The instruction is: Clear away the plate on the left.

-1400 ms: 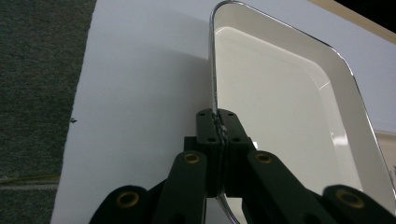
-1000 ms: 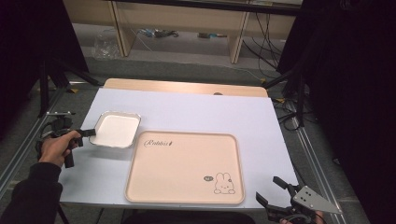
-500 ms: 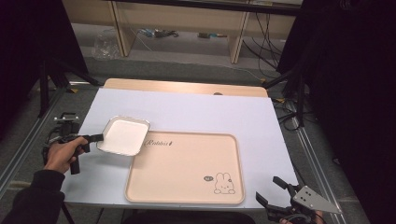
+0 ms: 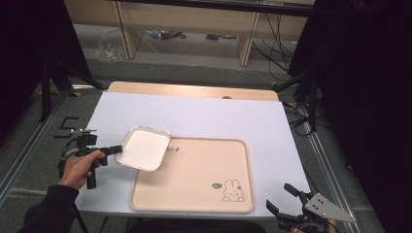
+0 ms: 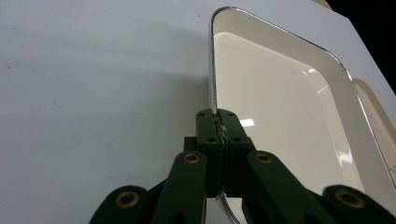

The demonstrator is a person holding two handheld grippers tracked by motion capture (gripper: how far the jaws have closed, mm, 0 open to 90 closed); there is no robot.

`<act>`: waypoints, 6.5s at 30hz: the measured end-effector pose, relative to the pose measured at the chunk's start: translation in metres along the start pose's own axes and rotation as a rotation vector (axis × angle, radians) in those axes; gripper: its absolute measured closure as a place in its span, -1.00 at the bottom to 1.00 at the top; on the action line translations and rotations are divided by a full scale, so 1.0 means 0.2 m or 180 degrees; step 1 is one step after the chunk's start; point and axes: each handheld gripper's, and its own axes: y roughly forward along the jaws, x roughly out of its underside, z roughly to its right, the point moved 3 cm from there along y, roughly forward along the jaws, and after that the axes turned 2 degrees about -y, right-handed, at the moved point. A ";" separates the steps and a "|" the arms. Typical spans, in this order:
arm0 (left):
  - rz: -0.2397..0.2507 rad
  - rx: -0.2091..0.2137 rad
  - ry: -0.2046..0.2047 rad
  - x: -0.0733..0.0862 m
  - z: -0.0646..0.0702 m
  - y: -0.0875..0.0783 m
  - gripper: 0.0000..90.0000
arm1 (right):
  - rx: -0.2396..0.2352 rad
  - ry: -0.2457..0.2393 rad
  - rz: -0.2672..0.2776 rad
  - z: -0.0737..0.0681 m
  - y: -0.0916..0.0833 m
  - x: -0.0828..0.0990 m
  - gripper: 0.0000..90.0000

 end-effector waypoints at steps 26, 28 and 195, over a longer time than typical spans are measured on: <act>-0.0256 0.0413 0.0421 0.32 0.38 0.20 0.95 | 0.0005 -0.0060 0.0085 0.00 0.01 0.00 -0.62; -0.0205 0.0374 0.0428 0.33 0.39 0.21 0.95 | 0.0002 -0.0056 0.0085 0.00 0.01 0.00 -0.62; 0.0633 0.0538 0.1817 0.76 0.69 -0.27 -0.65 | -0.0127 -0.0091 0.0045 -0.02 0.01 -0.01 -0.66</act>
